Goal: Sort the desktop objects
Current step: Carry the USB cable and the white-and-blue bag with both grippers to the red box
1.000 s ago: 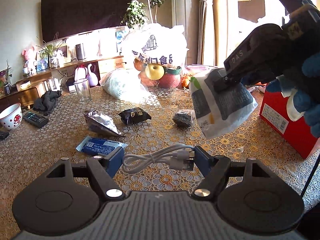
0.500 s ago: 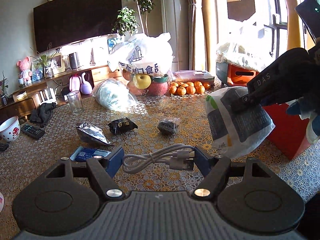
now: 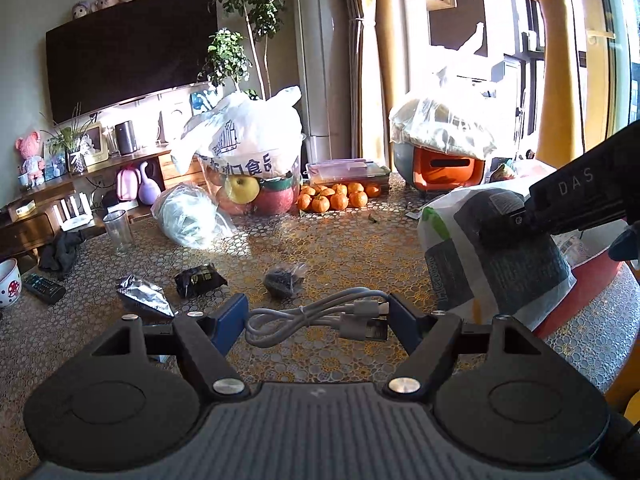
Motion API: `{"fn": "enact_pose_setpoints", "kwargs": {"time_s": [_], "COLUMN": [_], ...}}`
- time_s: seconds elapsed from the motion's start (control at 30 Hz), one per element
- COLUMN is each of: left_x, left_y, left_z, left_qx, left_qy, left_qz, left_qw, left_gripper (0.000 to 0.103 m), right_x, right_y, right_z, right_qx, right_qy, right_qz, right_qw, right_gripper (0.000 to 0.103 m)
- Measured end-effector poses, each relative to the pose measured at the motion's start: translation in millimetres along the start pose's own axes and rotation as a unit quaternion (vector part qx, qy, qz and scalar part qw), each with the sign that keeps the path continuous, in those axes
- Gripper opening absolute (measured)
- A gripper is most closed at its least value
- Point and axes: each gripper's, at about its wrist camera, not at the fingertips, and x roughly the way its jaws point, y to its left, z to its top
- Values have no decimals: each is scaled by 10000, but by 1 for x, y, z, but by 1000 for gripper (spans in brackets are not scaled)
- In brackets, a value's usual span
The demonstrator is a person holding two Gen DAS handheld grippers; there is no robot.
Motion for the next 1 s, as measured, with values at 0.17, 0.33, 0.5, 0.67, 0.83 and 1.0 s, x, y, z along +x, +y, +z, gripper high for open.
{"fn": "enact_pose_setpoints", "kwargs": {"time_s": [0.17,0.33,0.5,0.67,0.83,1.0], "left_x": [-1,3,9,16,24,34], "left_y": [-21,-43,-63,-81,-96,-111], "left_z": [16,29,43,56,65,75], "left_qx": [55,36,93,152,276,413], "left_qy": [-123,-105,-67,17,71,87], "left_qz": [-130,-354,-542,-760,-899,-970], "left_qw": [9998,9993,9985,9970,9955,9944], "left_gripper": [76,76,76,76,76,76], "right_x": [-20,-34,-46,-58,-65,-73], "right_y": [-18,-34,-49,-65,-84,-103], "right_z": [4,6,12,21,33,43], "right_qx": [63,64,-27,-4,16,9], "right_qy": [-157,-173,-78,-28,-4,-101], "right_qz": [-42,-131,-201,-208,-318,-488], "right_qw": [9998,9997,9998,9998,9995,9988], "right_gripper": [12,12,12,12,13,13]}}
